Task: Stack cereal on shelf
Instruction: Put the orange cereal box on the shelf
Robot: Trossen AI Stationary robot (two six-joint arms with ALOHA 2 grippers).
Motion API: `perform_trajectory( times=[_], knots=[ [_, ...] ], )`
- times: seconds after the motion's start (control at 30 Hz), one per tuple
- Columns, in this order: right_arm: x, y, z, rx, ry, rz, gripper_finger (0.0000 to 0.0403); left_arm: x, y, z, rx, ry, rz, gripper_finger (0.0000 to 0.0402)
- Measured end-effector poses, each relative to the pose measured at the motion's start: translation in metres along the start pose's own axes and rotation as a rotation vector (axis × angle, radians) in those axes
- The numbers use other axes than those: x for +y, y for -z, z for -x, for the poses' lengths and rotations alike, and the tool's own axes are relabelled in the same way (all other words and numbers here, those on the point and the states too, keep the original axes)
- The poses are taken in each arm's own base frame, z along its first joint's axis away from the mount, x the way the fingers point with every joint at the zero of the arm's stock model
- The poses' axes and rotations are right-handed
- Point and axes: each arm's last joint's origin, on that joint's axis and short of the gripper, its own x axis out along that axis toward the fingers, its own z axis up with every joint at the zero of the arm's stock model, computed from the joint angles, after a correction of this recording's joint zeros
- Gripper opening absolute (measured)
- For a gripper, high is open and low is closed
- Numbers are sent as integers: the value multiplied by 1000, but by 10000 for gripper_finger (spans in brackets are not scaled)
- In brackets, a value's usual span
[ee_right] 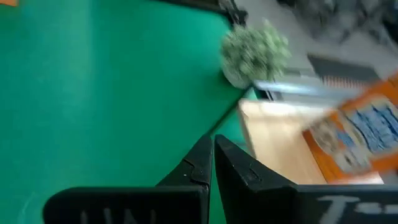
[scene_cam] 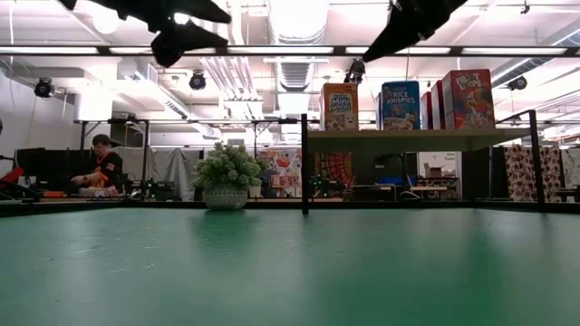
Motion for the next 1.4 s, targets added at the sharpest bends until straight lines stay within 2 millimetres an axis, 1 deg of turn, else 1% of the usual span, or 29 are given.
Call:
perform_trajectory(
  times=[0.1,0.2,0.27,0.33,0.37,0.5,0.6,0.67,0.77,0.87,1.0,1.13,1.27,1.4],
  knots=[
    [9,5,-1,-76,-11,46,9,-4,-14,-6,120,-105,195,190],
    [13,7,-1,-152,-6,83,9,-12,-26,-10,390,-135,333,190],
    [16,11,0,-193,-4,100,9,-21,-28,-13,606,-155,429,190],
    [17,16,2,-237,-3,106,9,-35,-24,-15,798,-206,496,190],
    [18,18,3,-256,-1,113,9,-44,-20,-15,867,-237,512,190],
    [15,18,11,-306,14,133,9,-81,1,-10,1061,-408,565,190],
    [13,20,18,-302,12,129,9,-106,19,0,1122,-514,611,190],
    [12,23,18,-279,5,130,9,-120,30,8,1142,-553,663,190],
    [13,26,19,-260,-1,130,9,-135,42,19,1156,-610,712,190],
    [13,26,19,-263,0,128,9,-145,49,33,1173,-669,737,198],
    [13,26,18,-263,1,134,9,-152,57,49,1186,-741,729,223],
    [13,26,18,-262,0,134,9,-152,60,61,1182,-831,726,253],
    [13,27,18,-259,-1,132,9,-155,64,66,1187,-838,718,274],
    [13,28,18,-253,-4,123,9,-153,70,68,1181,-878,717,279]
  ],
)
